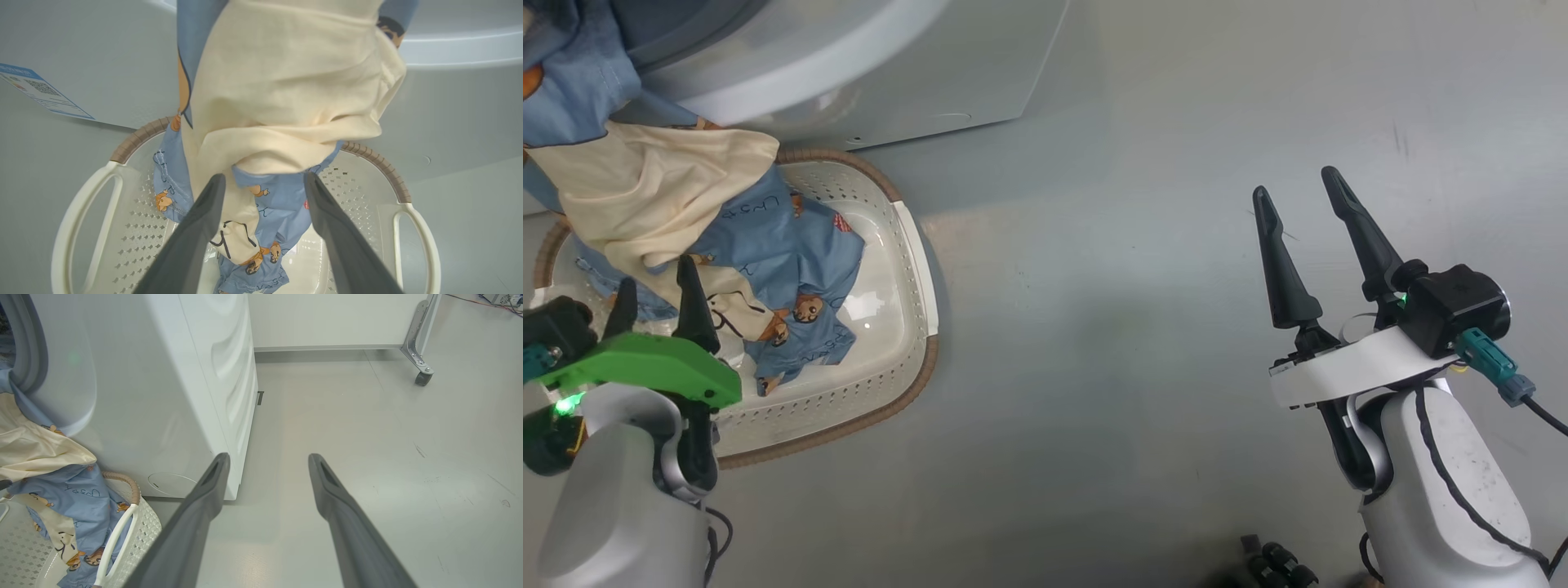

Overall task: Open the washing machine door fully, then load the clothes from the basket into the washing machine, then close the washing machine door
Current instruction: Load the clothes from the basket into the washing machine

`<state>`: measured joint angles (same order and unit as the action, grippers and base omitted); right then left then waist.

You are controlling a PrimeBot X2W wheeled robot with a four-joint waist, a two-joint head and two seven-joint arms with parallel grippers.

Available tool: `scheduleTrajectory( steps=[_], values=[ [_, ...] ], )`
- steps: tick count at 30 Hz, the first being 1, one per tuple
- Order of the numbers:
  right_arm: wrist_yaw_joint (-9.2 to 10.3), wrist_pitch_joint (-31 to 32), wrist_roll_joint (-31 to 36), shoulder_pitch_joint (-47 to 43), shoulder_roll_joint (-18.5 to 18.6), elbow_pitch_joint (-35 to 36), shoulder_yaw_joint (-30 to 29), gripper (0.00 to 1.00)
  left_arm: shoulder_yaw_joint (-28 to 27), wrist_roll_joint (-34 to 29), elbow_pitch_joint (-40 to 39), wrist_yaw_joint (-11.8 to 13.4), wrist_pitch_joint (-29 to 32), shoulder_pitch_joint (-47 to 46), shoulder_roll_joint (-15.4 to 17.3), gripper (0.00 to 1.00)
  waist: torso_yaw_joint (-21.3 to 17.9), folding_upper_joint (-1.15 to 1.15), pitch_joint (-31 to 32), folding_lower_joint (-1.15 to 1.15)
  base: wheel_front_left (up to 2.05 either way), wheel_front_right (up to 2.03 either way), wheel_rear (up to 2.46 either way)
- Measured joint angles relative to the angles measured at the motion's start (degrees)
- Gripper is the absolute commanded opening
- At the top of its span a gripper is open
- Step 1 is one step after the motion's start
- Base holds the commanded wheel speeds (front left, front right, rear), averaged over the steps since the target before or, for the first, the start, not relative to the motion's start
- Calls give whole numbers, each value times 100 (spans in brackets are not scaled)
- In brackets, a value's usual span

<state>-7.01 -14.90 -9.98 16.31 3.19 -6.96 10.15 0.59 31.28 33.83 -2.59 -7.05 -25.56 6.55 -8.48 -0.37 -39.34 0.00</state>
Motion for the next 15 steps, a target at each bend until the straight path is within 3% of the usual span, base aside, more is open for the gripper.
scheduleTrajectory(
  steps=[10, 15],
  values=[
    [0, 0, 56, 85, 1, 137, -13, 100, -19, -16, 520, -48, -10, -690, 70, 100, -58, 0, -246, 0, 0, 0, 0],
    [0, -1, 104, 109, 0, 230, 29, 100, -167, -48, 714, 69, -145, -1127, 181, 100, -59, 0, -390, 0, 0, 0, 0]
  ],
)
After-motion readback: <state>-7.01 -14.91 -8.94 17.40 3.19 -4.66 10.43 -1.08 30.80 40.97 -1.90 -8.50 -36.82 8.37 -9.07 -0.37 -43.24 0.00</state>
